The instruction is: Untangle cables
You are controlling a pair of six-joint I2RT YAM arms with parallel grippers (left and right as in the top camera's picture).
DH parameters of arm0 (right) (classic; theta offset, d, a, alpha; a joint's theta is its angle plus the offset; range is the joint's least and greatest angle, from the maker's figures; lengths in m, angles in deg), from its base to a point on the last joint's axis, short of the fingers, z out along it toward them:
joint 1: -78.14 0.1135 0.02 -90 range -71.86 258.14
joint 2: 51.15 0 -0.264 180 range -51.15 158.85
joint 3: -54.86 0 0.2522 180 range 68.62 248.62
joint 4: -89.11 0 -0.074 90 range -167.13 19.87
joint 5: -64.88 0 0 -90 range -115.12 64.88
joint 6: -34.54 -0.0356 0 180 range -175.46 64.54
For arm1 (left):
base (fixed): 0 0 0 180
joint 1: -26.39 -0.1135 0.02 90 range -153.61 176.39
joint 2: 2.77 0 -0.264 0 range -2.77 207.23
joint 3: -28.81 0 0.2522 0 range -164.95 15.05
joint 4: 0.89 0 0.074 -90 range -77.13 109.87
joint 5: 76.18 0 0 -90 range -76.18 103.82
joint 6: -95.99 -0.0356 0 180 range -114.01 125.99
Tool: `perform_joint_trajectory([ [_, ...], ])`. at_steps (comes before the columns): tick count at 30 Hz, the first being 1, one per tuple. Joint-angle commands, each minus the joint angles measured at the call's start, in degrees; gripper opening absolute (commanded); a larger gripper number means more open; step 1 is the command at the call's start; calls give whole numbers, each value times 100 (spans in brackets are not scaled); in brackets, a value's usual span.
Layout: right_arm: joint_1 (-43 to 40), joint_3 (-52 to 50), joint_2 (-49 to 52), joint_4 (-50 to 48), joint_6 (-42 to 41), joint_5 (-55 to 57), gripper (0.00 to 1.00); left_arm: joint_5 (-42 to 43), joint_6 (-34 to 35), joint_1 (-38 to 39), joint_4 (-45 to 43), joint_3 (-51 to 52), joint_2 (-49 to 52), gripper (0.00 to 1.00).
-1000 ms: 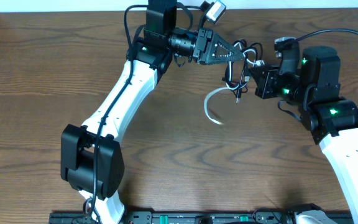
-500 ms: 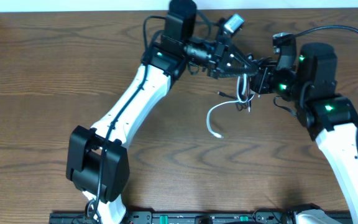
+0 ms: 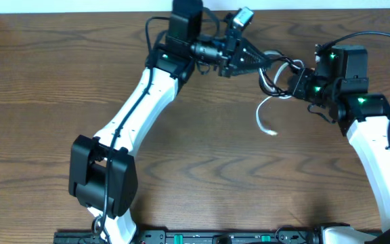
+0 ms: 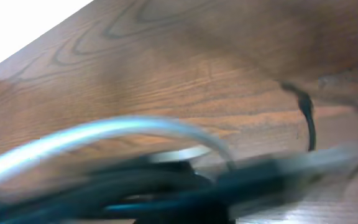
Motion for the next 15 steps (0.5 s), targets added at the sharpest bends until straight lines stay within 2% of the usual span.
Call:
perform_joint_trajectory([
  [1, -323, -192, 245, 402, 232, 881, 1, 599, 44, -505, -330, -177, -772, 8],
  [8, -302, -199, 245, 1062, 837, 529, 1, 601, -332, -1036, -356, -177, -763, 8],
  [12, -245, -199, 245, 1152, 1252, -39, 1, 599, -588, -1078, -284, -175, -758, 7],
  [15, -184, -199, 245, 1351, 1349, -68, 1, 601, -949, -1067, 52, -175, -756, 8],
])
